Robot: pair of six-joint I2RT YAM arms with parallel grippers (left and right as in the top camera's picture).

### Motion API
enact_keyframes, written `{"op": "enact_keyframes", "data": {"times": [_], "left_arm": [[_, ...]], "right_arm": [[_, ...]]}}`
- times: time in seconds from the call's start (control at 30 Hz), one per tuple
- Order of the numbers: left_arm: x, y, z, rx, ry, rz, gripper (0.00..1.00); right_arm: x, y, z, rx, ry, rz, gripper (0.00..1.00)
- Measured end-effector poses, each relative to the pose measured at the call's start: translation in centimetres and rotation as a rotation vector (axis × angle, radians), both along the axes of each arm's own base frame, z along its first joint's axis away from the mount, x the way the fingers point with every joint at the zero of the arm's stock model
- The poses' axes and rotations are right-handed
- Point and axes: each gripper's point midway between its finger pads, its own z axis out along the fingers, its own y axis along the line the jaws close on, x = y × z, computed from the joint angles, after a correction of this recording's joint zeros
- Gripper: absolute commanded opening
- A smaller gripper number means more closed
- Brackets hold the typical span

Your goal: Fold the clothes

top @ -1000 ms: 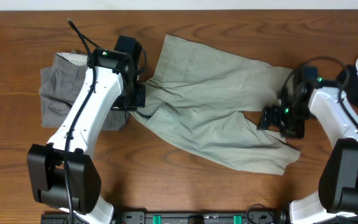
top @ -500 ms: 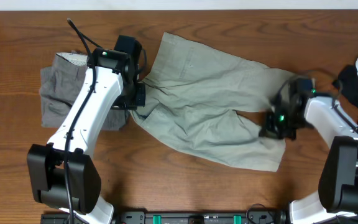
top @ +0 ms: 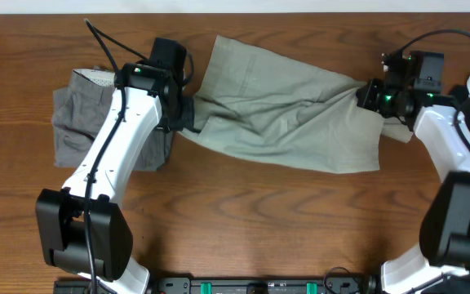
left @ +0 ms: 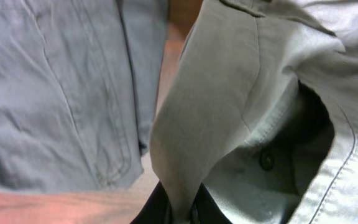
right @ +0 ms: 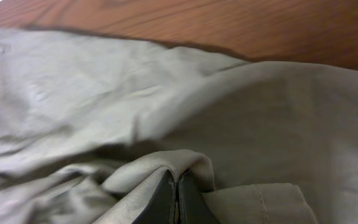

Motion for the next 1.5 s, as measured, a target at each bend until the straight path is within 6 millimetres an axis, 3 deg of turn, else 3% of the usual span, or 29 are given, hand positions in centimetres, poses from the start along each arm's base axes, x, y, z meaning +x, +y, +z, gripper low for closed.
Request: {"op": "enact_keyframes", "data": {"times": [0.17, 0.2, 0.27, 0.3, 0.37, 0.53, 0.63, 0.77, 0.87, 0.93, 1.13, 1.27, 1.33, 1.4, 1.5], "left_arm": [[0.7, -0.2, 0.2, -0.007, -0.029, 0.000, 0.08], [0.8, -0.2, 0.2, -0.008, -0.032, 0.000, 0.08], [1.1, -0.3, 0.3, -0.011, -0.045, 0.000, 0.08], [1.2, -0.3, 0.3, -0.012, -0.049, 0.000, 0.08], [1.3, -0.3, 0.3, -0.013, -0.055, 0.000, 0.08], [1.4, -0.3, 0.4, -0.014, -0.061, 0.000, 0.08], [1.5, -0.3, 0.4, -0.014, -0.061, 0.000, 0.08], [1.5, -0.3, 0.4, -0.014, -0.062, 0.000, 0.08], [1.5, -0.3, 0.4, -0.015, -0.062, 0.000, 0.08], [1.5, -0.3, 0.4, -0.015, -0.062, 0.000, 0.09], [1.5, -0.3, 0.4, -0.014, -0.061, 0.000, 0.09], [1.4, -0.3, 0.4, -0.014, -0.061, 0.000, 0.09], [1.4, -0.3, 0.4, -0.014, -0.061, 0.000, 0.08], [1.4, -0.3, 0.4, -0.014, -0.061, 0.000, 0.08], [1.4, -0.3, 0.4, -0.014, -0.059, 0.000, 0.09]], "right_arm": [[1.4, -1.3, -4.4, -0.005, 0.043, -0.069, 0.03], [1.3, -1.4, -5.0, -0.004, 0.056, -0.076, 0.10], [0.9, -2.0, -6.2, 0.002, 0.095, -0.102, 0.40], [0.7, -2.2, -6.4, 0.007, 0.108, -0.107, 0.48], [0.1, -2.8, -6.6, 0.025, 0.128, -0.110, 0.55], [-2.6, -4.3, -5.5, 0.115, 0.191, -0.102, 0.57], [-4.6, -5.1, -3.0, 0.150, 0.207, -0.108, 0.57], [-8.4, -4.0, 0.7, 0.166, 0.257, -0.084, 0.64], [-10.6, -2.7, 0.8, 0.152, 0.337, -0.060, 0.67], [-11.8, -1.9, -0.4, 0.126, 0.403, -0.056, 0.68], [-17.0, -0.5, -6.7, 0.091, 0.616, -0.115, 0.68], [-19.6, -0.5, -9.0, 0.081, 0.695, -0.173, 0.67], [-19.2, -0.6, -9.0, 0.087, 0.667, -0.192, 0.64], [-18.4, -0.5, -9.0, 0.102, 0.619, -0.207, 0.54], [-16.7, -0.4, -9.1, 0.128, 0.539, -0.219, 0.19]]}}
